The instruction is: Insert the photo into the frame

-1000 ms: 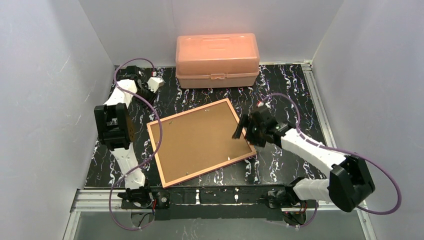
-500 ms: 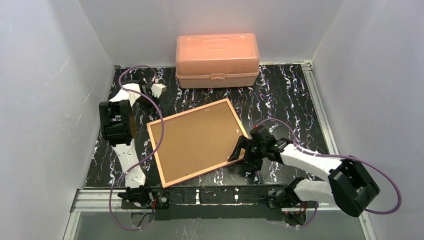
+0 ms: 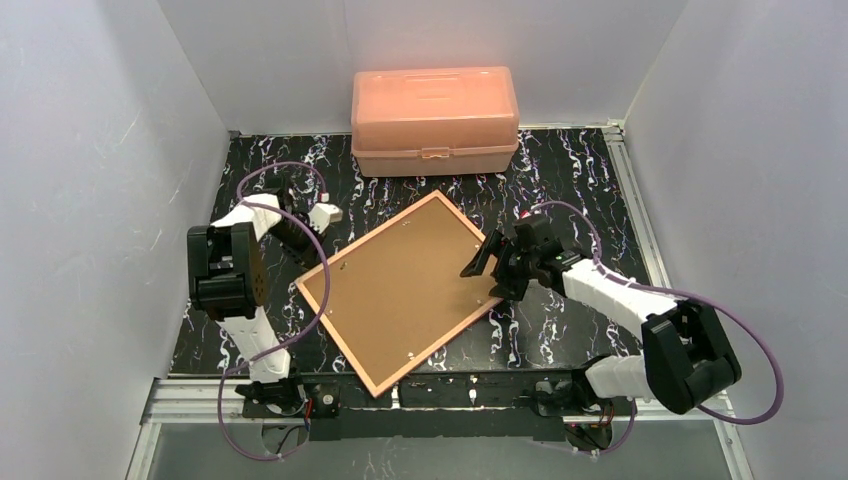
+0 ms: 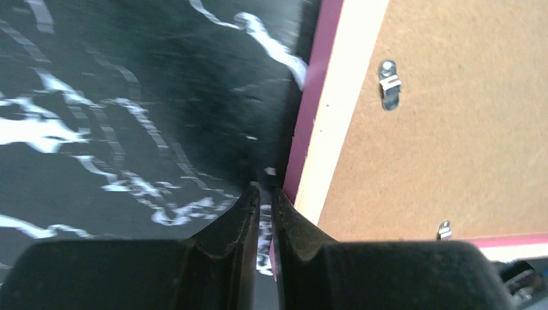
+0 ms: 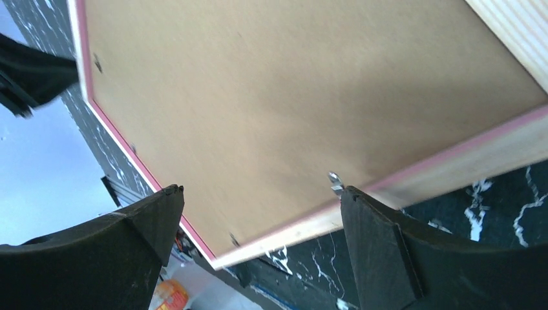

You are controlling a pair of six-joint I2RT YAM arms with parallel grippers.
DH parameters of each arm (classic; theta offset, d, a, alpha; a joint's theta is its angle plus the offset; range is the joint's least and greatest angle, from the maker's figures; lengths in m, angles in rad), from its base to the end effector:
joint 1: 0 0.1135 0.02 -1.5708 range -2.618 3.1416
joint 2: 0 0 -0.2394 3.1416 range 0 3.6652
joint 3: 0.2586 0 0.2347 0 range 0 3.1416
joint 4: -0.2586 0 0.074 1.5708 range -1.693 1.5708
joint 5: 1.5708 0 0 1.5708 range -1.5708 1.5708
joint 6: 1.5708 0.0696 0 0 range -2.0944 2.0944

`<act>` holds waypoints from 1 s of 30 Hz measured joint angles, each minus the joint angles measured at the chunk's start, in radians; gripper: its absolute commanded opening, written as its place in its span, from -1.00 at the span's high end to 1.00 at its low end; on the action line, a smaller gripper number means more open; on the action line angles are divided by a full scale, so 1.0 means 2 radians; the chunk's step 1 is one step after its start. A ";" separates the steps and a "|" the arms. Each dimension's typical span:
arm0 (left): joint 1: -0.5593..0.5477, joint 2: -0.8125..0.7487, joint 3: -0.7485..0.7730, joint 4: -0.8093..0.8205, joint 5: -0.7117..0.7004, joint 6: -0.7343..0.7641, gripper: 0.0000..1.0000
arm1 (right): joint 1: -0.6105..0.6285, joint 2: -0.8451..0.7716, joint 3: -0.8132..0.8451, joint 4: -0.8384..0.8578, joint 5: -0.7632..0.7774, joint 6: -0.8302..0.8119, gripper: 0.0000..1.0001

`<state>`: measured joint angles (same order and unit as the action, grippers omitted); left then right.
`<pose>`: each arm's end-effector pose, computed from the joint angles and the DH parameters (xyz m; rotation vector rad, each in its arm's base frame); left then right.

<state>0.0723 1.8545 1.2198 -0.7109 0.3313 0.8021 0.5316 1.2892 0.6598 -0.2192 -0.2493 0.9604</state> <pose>0.3373 0.0017 0.1208 1.0430 2.5828 -0.2885 0.2204 0.1495 0.1523 0.4372 2.5915 0.9144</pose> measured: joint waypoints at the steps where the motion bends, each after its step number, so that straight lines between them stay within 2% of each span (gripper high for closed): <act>1: -0.002 -0.007 -0.010 -0.007 0.003 0.003 0.75 | -0.006 0.004 0.006 0.003 0.000 -0.005 -0.97; 12: -0.048 -0.059 -0.084 -0.030 0.032 0.014 0.76 | -0.040 0.084 0.065 0.005 0.000 -0.057 -0.97; 17: -0.064 -0.069 -0.104 -0.037 0.044 0.004 0.81 | -0.057 0.099 0.100 -0.020 0.000 -0.090 -0.97; 23: -0.035 -0.060 -0.094 -0.048 0.054 -0.016 0.81 | -0.058 0.037 0.112 -0.082 0.003 -0.112 -0.97; 27: -0.009 -0.055 -0.080 -0.047 0.051 -0.026 0.80 | -0.064 -0.033 0.091 -0.127 0.012 -0.118 -0.97; 30: -0.007 -0.054 -0.070 -0.047 0.059 -0.035 0.79 | -0.075 -0.049 0.057 -0.152 0.022 -0.126 -0.97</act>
<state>0.0578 1.7466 1.0798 -0.8043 0.4484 0.7311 0.3820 1.1919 0.7742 -0.5228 -0.2054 0.7078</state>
